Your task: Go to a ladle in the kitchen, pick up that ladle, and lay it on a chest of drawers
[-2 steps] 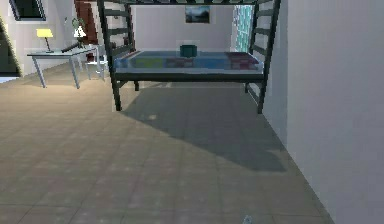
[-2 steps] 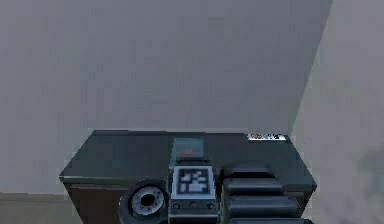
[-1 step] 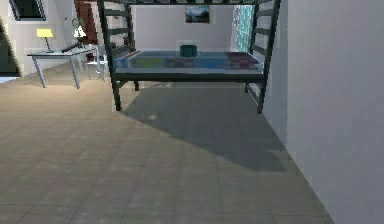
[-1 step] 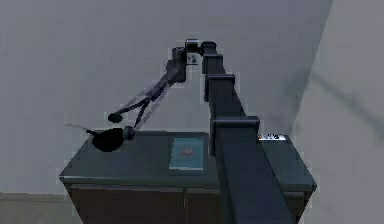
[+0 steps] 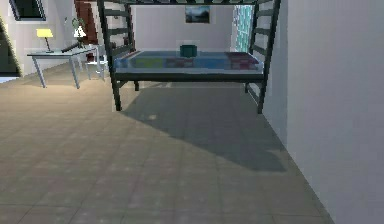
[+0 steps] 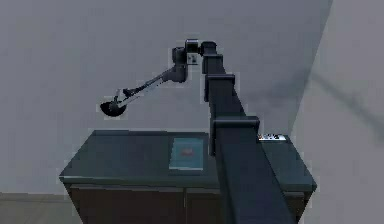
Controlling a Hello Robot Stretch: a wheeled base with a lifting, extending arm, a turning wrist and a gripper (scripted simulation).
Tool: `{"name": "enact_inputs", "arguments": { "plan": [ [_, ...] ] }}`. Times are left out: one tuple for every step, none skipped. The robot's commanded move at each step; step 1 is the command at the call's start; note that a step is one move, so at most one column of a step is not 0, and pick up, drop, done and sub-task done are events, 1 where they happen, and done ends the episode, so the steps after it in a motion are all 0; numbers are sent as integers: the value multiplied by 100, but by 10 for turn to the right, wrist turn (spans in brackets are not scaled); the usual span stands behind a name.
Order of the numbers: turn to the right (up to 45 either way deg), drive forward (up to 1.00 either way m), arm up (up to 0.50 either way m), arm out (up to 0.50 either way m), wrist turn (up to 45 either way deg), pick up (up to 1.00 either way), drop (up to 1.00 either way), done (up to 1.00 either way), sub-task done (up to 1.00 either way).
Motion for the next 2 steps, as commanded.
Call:
{"name": "enact_inputs", "arguments": {
  "plan": [
    [0, 0, 0, 0, 450, 0, 0, 0, 0],
    [0, 0, 0, 0, 390, 0, 0, 0, 0]
  ]
}}
